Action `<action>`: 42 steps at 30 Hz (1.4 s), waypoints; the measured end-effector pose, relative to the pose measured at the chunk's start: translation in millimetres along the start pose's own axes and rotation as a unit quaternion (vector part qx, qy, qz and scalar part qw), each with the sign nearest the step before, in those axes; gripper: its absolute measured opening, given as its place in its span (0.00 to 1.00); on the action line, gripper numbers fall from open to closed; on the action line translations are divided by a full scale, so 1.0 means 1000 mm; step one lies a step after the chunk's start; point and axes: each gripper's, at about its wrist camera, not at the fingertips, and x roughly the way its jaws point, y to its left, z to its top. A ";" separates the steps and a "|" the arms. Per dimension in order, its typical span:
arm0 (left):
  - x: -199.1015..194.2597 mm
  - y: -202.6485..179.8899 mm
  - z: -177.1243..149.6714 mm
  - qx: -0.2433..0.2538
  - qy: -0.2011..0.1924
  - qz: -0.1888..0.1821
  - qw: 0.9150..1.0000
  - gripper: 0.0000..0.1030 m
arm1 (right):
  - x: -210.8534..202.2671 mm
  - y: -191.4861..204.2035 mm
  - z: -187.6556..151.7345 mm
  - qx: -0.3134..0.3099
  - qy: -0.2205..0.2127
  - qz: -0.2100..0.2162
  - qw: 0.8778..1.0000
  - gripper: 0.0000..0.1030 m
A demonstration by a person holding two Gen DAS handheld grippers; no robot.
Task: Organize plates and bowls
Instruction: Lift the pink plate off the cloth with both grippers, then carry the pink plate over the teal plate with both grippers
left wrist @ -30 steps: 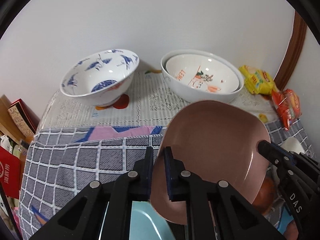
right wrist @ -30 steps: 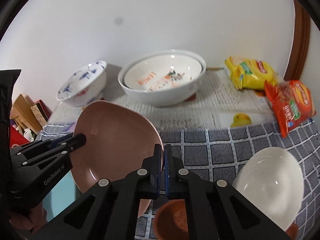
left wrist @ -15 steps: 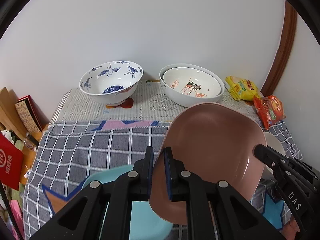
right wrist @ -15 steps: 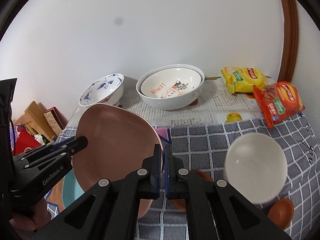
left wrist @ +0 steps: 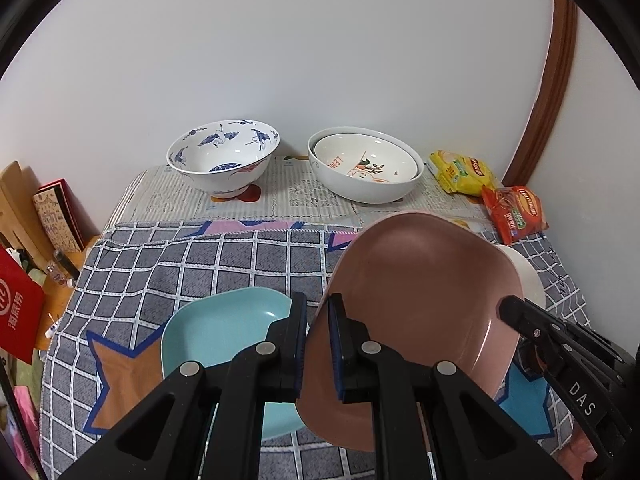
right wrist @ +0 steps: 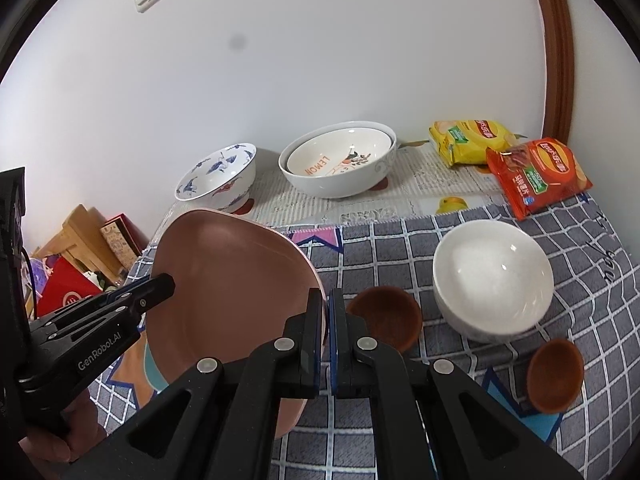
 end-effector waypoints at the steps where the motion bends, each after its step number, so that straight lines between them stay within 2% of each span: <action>1: -0.002 0.000 -0.001 0.000 0.000 0.000 1.000 0.10 | -0.002 0.000 -0.001 0.001 0.000 0.001 1.000 0.03; 13: -0.018 0.008 -0.014 -0.006 -0.001 0.002 1.000 0.10 | -0.016 0.012 -0.008 -0.007 -0.004 -0.001 1.000 0.03; 42: -0.035 0.045 -0.025 -0.043 -0.006 0.003 0.999 0.10 | -0.014 0.049 -0.016 -0.033 0.004 0.005 0.999 0.03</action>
